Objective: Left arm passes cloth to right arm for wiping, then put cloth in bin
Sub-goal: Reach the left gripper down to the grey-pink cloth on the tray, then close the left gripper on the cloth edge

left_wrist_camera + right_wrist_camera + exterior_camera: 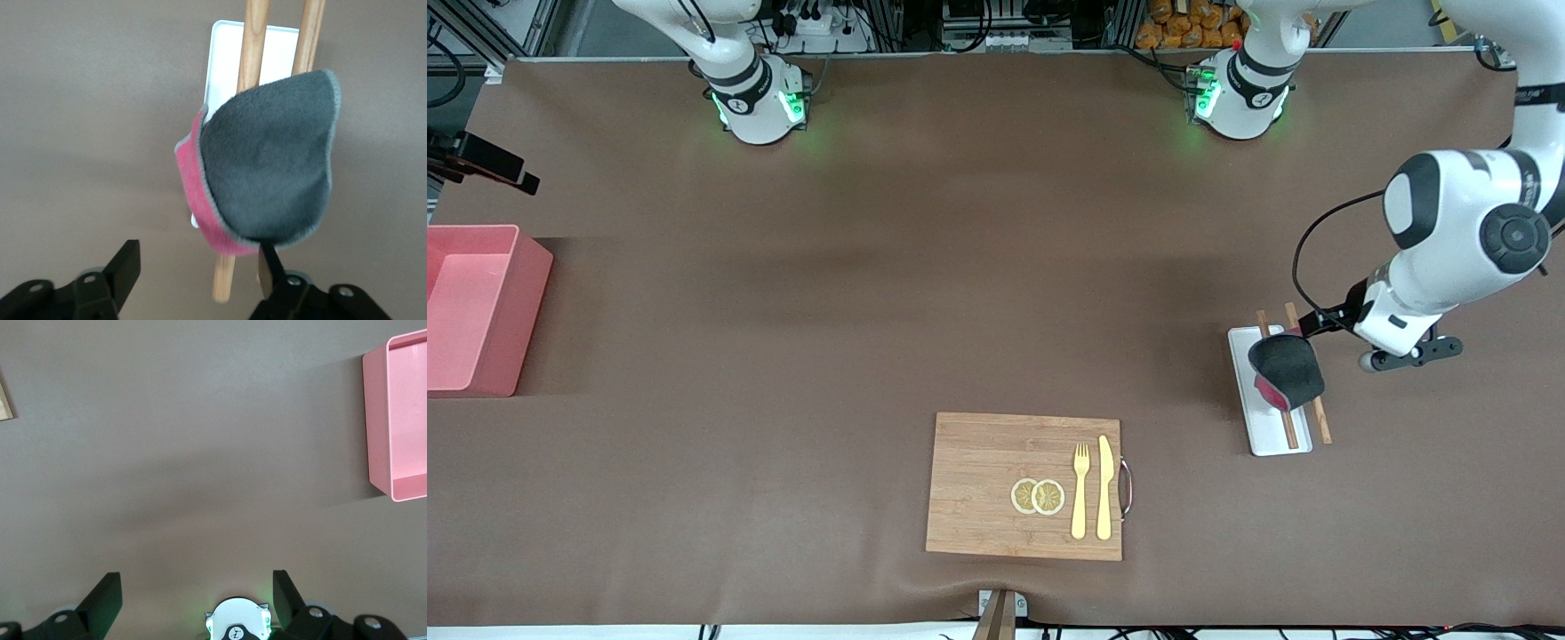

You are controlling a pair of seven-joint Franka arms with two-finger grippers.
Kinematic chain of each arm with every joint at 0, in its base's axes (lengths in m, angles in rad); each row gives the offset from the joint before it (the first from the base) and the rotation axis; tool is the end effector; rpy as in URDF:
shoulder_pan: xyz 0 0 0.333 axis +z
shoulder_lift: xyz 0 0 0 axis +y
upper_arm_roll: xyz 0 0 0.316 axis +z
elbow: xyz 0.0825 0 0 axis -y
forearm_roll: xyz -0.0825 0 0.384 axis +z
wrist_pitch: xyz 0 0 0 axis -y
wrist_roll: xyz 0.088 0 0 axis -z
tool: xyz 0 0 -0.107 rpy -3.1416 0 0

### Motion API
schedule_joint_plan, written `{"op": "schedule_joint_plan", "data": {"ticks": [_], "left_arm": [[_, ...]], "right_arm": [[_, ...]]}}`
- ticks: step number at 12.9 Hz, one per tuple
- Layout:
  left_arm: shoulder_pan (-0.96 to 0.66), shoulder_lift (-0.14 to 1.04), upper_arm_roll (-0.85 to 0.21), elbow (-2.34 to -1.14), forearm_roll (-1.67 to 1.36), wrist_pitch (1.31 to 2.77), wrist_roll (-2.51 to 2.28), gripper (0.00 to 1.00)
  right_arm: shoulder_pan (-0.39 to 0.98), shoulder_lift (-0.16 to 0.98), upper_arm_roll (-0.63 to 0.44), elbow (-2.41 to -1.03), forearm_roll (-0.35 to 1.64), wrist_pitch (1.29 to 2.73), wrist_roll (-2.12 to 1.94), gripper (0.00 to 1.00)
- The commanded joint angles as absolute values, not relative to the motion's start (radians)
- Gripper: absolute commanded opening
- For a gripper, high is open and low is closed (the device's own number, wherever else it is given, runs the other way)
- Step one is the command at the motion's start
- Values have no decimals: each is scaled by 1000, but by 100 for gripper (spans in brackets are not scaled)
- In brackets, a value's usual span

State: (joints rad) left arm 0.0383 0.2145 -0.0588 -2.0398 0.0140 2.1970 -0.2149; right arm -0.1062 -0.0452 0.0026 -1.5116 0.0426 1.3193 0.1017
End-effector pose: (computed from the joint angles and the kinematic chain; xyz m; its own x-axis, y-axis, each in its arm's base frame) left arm 0.5793 -0.0106 0.3340 0.9810 0.1858 -0.0559 0.1855 -0.9826 -0.0105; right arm 0.5106 -0.0477 0.6558 0.9698 -0.1922 -0.1499 -0.1984 -0.9797 -0.0272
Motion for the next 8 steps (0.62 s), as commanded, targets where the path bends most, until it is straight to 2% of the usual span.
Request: {"op": "schedule_joint_plan", "data": {"ticks": [1,6,8], "left_arm": [[34,247,-61,-2025,26,2227,-224,74],[28,265,-63,-2020,25,2241,-224,55],[28,268,-63,-2019,25,2243,-224,53]], "right_arm": [[-101,-49,2,-1513,46,1319,112,100],[-101,-49,2,-1514,46,1319,112,100],[-101,-49,2,-1514,46,1319,112,100]]}}
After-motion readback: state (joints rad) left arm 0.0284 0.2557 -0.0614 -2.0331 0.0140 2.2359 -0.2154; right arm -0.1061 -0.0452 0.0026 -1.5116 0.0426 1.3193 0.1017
